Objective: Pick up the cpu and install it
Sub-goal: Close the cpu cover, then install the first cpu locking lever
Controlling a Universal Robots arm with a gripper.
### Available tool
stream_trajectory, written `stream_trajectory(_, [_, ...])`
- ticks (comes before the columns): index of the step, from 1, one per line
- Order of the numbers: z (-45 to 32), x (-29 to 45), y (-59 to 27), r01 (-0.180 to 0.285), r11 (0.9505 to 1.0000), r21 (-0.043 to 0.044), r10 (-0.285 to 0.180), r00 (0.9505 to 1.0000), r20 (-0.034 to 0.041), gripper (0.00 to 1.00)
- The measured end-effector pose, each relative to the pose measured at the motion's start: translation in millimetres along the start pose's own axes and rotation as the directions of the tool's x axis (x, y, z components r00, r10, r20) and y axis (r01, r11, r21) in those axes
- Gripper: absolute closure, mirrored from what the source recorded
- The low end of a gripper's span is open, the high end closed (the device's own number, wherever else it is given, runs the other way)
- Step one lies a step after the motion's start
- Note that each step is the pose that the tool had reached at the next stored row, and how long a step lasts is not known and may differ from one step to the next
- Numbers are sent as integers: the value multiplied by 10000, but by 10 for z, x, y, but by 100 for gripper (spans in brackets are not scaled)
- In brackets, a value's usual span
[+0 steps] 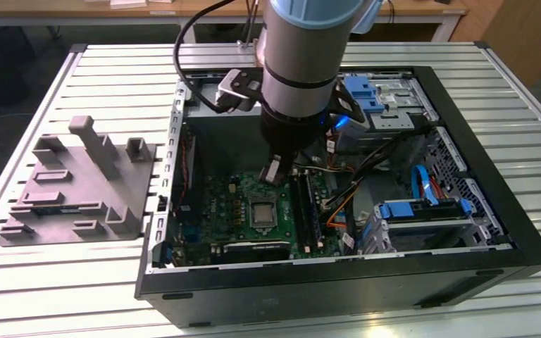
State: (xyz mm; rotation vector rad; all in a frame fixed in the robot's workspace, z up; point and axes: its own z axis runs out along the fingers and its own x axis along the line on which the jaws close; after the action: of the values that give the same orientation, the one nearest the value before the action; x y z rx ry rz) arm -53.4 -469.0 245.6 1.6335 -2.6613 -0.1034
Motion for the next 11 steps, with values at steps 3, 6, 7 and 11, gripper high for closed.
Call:
stream_trajectory(3, [1, 34, -9, 12, 10000, 8, -12, 10000, -17, 89])
stream_trajectory(6, [1, 46, -12, 27, 10000, 10, -26, 10000, -21, 89])
stream_trajectory(7, [1, 46, -12, 27, 10000, 10, -27, 10000, -21, 89])
stream_trajectory(11, [1, 47, -12, 31, 10000, 10, -31, 10000, -22, 89])
